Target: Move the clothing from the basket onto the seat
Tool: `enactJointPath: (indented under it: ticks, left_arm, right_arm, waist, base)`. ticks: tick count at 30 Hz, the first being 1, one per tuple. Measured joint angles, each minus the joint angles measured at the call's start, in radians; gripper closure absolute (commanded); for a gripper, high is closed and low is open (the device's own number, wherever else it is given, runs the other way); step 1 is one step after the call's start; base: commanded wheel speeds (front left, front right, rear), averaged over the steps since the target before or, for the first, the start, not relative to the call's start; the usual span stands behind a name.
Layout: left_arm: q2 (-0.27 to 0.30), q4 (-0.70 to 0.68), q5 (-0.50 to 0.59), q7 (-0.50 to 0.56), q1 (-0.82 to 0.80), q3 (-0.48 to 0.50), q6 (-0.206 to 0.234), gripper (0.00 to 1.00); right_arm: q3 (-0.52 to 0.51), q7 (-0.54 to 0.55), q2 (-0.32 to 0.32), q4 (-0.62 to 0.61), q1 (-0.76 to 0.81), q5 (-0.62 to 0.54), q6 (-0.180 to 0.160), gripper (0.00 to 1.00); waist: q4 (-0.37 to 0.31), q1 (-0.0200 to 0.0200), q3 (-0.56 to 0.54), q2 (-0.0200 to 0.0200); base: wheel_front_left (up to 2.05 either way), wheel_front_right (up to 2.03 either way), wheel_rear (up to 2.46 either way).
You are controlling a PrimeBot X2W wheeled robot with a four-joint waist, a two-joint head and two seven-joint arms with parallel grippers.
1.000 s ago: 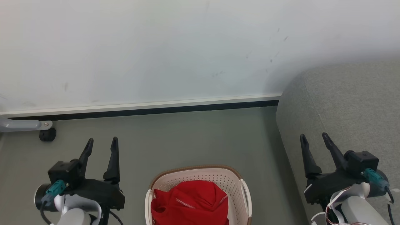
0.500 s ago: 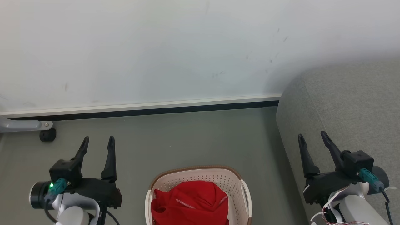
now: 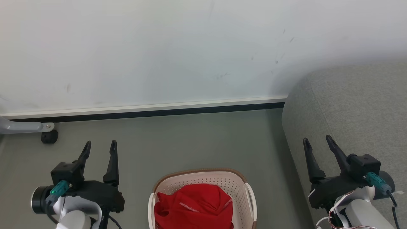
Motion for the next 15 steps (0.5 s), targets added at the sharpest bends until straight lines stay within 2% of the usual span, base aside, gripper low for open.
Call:
enactJointPath:
  ticks: [15]
  left_arm:
    - [0.002,-0.014,0.0,0.004,0.0,0.0,0.0,0.0]
  right_arm:
    - [0.007,0.0,0.0,-0.002,-0.001,-0.002,0.002,0.0]
  waist:
    - [0.0,0.0,0.02,0.0]
  base:
    - [0.0,0.0,0.0]
